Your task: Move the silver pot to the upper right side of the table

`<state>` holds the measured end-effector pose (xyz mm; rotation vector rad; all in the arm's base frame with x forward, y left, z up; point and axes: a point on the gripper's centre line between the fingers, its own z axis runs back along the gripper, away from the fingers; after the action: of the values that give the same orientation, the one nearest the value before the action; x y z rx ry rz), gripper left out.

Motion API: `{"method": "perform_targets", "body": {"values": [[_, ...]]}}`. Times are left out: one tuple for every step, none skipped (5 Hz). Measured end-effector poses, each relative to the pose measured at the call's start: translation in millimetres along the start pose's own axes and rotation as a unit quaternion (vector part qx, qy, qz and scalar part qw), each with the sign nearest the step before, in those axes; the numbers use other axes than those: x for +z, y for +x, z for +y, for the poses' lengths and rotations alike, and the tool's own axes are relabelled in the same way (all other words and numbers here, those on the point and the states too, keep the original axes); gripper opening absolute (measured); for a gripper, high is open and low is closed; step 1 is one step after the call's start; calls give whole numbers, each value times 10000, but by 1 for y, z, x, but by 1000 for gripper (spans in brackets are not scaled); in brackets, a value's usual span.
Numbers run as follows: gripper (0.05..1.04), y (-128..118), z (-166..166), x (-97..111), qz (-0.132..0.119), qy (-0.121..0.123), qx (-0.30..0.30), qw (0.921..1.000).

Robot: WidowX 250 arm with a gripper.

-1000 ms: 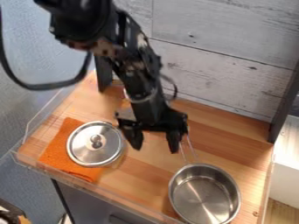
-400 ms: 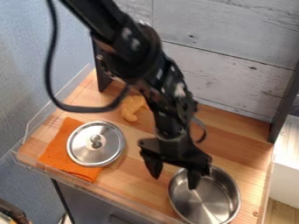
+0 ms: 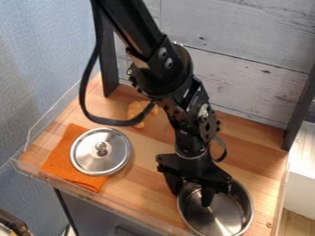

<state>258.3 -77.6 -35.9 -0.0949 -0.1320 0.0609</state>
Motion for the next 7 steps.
{"method": "perform_targets", "body": {"values": [[351,-1,4,0,99,-47,-1,9999],[147,2,6,1,89,-71,67,9999],[82,3,15,2,107,-21,162,9998],[82,8,32,5,85,-168,520,9985],[82,19,35,16,85,-334,730,9967],[82,44,41,30,9,-622,1200,9908],[82,61,33,39,-71,-744,1279,9890]]}}
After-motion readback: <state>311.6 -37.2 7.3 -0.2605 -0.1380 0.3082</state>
